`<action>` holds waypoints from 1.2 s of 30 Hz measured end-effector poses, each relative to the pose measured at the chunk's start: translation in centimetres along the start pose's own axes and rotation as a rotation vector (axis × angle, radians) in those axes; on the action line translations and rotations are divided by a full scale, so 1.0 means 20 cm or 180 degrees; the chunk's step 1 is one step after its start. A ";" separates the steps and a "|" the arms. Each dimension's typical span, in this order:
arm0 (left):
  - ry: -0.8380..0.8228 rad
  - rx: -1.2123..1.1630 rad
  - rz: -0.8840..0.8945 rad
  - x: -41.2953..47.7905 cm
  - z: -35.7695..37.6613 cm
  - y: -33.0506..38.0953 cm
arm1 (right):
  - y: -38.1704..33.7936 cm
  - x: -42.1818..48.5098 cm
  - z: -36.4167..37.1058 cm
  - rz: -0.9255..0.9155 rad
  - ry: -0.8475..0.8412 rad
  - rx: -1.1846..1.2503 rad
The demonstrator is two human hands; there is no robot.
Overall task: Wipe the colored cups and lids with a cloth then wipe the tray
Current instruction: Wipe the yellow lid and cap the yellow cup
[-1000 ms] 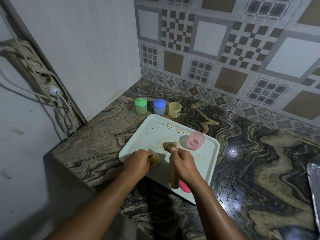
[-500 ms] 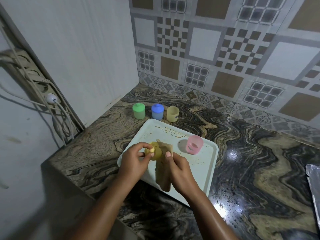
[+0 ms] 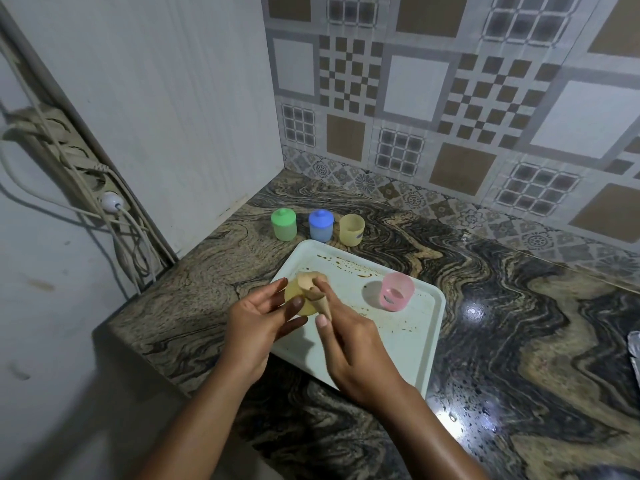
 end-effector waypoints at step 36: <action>-0.0521 0.0362 0.0164 -0.18 0.06 0.11 | -0.08 -0.04 -0.08 -0.0600 0.0194 0.0026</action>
Point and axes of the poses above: each hand's wrist, its own x-axis towards the middle knuckle, its own z-axis out of the palm, y = z × x, the point moved 3 cm from there along x, towards the middle knuckle, and after that the axes turned 8 degrees about x, right-handed, at the moved point
